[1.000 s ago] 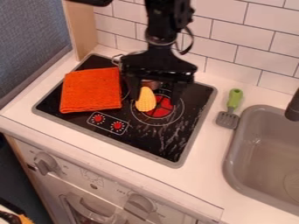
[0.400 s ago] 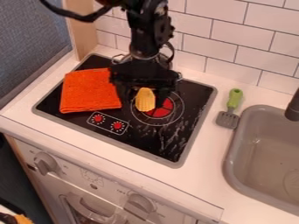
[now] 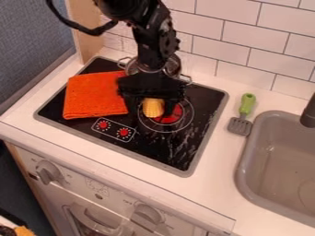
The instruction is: Move yellow object to the right side of the burner
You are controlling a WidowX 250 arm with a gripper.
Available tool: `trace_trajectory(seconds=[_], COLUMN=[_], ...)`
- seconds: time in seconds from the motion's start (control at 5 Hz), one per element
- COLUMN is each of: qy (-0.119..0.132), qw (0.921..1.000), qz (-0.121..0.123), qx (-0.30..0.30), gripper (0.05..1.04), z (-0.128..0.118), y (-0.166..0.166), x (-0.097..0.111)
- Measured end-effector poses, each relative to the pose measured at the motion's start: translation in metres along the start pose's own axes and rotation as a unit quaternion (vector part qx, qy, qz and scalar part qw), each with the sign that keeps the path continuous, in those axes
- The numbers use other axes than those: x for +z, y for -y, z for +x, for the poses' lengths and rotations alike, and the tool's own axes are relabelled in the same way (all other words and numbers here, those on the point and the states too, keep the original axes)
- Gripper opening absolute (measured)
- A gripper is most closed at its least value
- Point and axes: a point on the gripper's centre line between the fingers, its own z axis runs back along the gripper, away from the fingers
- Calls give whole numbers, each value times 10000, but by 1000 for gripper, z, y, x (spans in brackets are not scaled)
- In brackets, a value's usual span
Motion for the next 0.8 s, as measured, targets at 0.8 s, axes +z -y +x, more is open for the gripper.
trace_trajectory(seconds=[0.8], qy=[92], qw=[9999], qz=[-87], qx=[-103], gripper=[666], z=[15], y=[9], x=[-8])
